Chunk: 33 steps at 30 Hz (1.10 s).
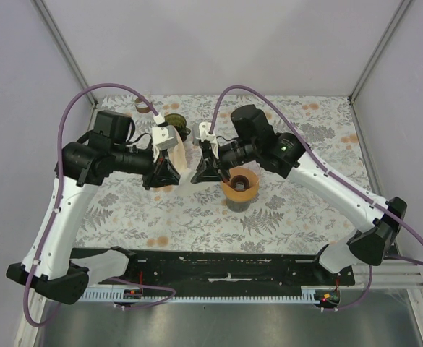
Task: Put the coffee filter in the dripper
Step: Place the coffee filter in the coffee server.
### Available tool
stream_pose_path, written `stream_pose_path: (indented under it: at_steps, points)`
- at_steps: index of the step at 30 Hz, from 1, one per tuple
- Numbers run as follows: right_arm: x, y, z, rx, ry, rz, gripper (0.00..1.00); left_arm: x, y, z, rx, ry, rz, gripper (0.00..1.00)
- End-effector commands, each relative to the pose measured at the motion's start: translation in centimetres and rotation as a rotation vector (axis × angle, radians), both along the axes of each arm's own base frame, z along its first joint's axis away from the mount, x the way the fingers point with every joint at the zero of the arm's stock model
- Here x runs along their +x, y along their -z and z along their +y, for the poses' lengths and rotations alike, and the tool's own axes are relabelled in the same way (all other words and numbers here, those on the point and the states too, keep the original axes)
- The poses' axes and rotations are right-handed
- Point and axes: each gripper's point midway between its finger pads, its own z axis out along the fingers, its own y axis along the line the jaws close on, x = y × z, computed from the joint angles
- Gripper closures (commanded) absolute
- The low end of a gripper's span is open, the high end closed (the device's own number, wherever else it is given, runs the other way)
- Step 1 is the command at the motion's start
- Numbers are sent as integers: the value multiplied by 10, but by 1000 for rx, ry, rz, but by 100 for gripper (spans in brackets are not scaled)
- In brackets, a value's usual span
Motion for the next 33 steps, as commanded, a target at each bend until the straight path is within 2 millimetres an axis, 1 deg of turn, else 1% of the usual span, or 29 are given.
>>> stream_pose_path:
  at_steps: [1, 5, 7, 11, 15, 16, 19, 20, 21, 23, 24, 25, 27, 29, 30, 32, 33]
  points:
    - [0, -15, 3, 24, -3, -1, 100, 10, -8, -4, -27, -40, -22, 80]
    - [4, -14, 4, 16, 14, 0, 100, 12, -9, -6, -36, -40, -19, 71]
    - [6, -12, 4, 12, 21, 0, 100, 12, -8, -6, -36, -43, -12, 68]
    - [8, -14, 4, 19, 13, 4, 100, 10, -6, -9, -50, -30, 2, 68]
    - [11, -15, 6, 23, 6, 12, 100, 8, -4, -11, -62, -13, 23, 76]
    - [11, -16, 6, 25, 5, 11, 100, 8, -3, -11, -60, -15, 26, 80]
    - [13, -15, 5, 22, 4, 18, 100, 13, -2, -10, -50, -47, 26, 96]
    - [14, -15, 5, 24, 8, 14, 100, 15, -2, -9, -47, -61, 25, 98]
    - [16, -14, 5, 22, 15, 13, 96, 16, -2, -9, -44, -74, 27, 98]
    - [22, -15, 3, 18, 40, 8, 89, 26, -5, -8, -45, -134, 28, 98]
    - [25, -16, 3, 19, 53, 5, 80, 31, -7, -8, -48, -176, 36, 98]
    - [31, -18, 2, 17, 85, -2, 68, 40, -10, -7, -54, -235, 40, 98]
    - [48, -20, 2, 8, 178, -15, 45, 52, -13, -4, -58, -325, 54, 98]
    - [73, -25, -2, -1, 326, -45, 32, 67, -14, 2, -49, -430, 45, 98]
    - [83, -27, -5, -3, 393, -57, 26, 74, -13, 6, -40, -480, 45, 98]
    - [100, -35, -12, 8, 511, -70, 22, 90, -14, 16, -32, -588, 30, 98]
    - [106, -40, -15, 22, 564, -70, 18, 98, -13, 20, -30, -647, 36, 98]
